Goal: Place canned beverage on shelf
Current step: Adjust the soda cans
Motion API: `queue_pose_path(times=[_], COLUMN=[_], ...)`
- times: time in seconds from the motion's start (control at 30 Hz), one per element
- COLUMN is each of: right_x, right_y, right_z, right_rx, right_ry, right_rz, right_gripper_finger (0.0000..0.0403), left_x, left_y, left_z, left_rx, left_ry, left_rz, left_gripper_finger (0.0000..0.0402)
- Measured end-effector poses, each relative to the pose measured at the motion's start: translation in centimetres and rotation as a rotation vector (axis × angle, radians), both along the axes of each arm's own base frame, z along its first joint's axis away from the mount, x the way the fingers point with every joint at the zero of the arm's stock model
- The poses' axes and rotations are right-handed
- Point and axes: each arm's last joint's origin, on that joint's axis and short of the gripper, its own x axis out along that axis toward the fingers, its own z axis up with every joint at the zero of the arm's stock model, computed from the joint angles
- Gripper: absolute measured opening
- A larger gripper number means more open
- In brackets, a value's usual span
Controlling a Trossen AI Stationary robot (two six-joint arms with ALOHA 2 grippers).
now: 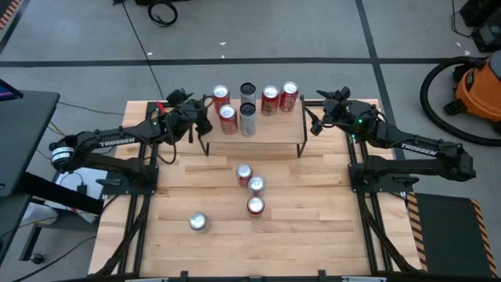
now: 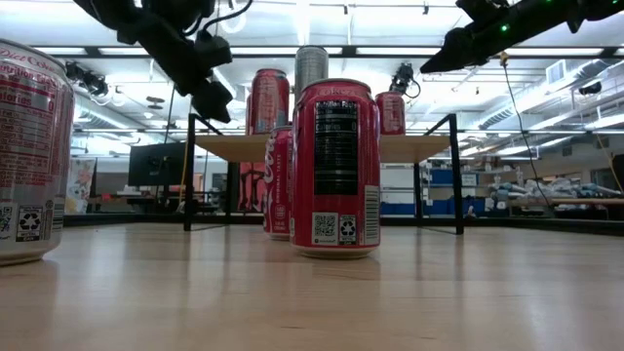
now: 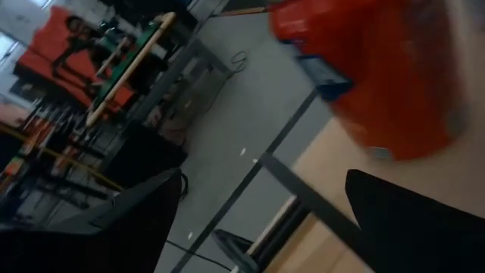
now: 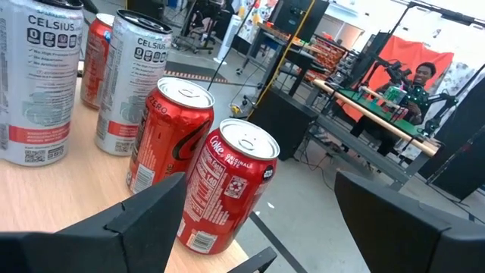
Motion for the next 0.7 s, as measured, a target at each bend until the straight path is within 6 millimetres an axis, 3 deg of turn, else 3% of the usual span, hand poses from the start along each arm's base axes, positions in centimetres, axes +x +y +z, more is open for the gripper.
queue_pose_path(times=[0.33, 0.57, 0.7], right_x=[0.0, 0.0, 0.0], right_y=[0.0, 0.0, 0.0], right_z=[0.0, 0.0, 0.0], right_rx=[-0.001, -0.001, -0.002], right_ry=[-0.004, -0.004, -0.004], right_rz=[0.000, 0.000, 0.000], right_gripper_finger=[0.0347, 0.0347, 0.0347], left_x=[0.2, -0.6, -1.2], left_y=[-0.2, -0.7, 0.1], left_z=[0.0, 1.1, 1.6], left_rx=[-0.032, -0.073, -0.072], left_ry=[-0.072, -0.263, -0.329], left_rz=[-0.018, 0.003, 0.045], left_gripper_finger=[0.0384, 0.0384, 0.0384])
